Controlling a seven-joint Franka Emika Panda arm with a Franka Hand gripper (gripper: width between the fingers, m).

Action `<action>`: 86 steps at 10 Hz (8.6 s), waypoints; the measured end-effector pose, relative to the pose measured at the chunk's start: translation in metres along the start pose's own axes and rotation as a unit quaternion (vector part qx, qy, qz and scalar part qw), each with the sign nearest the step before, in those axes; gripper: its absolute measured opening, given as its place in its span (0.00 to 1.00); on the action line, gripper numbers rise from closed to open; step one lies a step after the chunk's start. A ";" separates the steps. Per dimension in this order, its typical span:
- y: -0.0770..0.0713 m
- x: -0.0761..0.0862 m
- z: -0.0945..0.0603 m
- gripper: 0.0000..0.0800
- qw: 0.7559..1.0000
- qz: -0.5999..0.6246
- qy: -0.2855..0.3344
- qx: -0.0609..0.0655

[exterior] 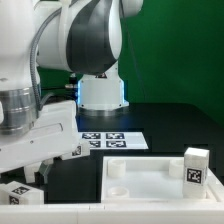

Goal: Assemble square table

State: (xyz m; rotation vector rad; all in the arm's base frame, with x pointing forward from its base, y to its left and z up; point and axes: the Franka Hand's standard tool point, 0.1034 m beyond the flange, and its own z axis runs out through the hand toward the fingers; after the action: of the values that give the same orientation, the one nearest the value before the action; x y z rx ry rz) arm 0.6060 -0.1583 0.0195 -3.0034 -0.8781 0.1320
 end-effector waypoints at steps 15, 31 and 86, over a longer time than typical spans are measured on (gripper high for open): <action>-0.089 -0.014 -0.040 0.35 0.974 0.225 0.011 0.010; -0.263 -0.064 -0.016 0.35 0.941 0.336 -0.030 0.025; -0.162 0.057 -0.102 0.36 0.925 0.331 0.189 -0.003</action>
Offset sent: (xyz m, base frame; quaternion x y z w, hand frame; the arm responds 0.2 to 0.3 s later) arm 0.0000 0.0000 0.0000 0.0000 0.0000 0.0000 1.0000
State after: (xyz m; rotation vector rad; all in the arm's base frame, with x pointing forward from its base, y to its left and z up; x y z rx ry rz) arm 0.5754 0.0107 0.1220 -3.0239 0.1799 -0.4328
